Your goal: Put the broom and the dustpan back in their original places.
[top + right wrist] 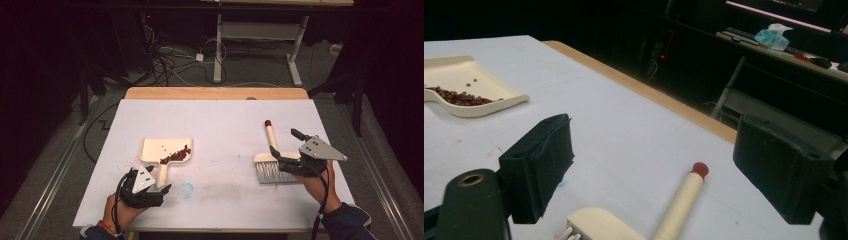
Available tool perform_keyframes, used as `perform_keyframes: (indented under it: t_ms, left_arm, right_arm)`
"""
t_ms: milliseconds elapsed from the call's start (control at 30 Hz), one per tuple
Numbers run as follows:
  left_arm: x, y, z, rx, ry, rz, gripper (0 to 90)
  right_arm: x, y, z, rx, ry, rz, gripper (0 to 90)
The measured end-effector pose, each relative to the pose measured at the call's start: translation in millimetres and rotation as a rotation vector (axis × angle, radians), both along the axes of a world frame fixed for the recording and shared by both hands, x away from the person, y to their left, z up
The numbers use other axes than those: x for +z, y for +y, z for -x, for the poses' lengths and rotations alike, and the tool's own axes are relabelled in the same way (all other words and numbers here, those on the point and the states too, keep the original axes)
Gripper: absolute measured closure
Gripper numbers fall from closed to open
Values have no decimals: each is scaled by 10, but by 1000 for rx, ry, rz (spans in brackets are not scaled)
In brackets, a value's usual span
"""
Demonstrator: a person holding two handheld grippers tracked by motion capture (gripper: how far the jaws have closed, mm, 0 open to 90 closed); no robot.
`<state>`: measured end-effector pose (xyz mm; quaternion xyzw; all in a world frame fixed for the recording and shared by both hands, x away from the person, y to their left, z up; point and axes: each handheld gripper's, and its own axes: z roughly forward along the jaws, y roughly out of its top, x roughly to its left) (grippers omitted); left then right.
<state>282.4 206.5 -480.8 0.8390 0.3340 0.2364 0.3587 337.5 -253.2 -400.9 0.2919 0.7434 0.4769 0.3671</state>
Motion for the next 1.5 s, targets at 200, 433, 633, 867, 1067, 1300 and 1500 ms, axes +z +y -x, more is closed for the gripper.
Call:
perform_keyframes:
  t_ms: [200, 433, 633, 867, 1067, 1300, 1500]
  left_arm:
    - [3, -2, 1, 7, -5, -9, 181]
    - [-5, -10, -10, 20, -8, -12, 183]
    - [-4, -11, -11, 17, -12, -13, 182]
    - [-2, -13, -7, 16, -13, -21, 179]
    - [3, -10, 0, 20, -19, -9, 178]
    - [2, -24, -7, 15, -21, -14, 178]
    - [11, -34, 12, 19, -28, -11, 179]
  right_arm:
    - [-70, -69, 58, -6, 2, 20, 164]
    - [-153, -108, 159, 15, 16, 20, 164]
    - [-246, -105, 240, 24, 19, 47, 164]
    - [-425, -126, 348, 29, 50, 61, 167]
    - [-594, -157, 429, 38, 90, 70, 167]
    - [-696, -167, 469, 41, 114, 117, 166]
    - [-718, -263, 415, -23, 98, 152, 239]
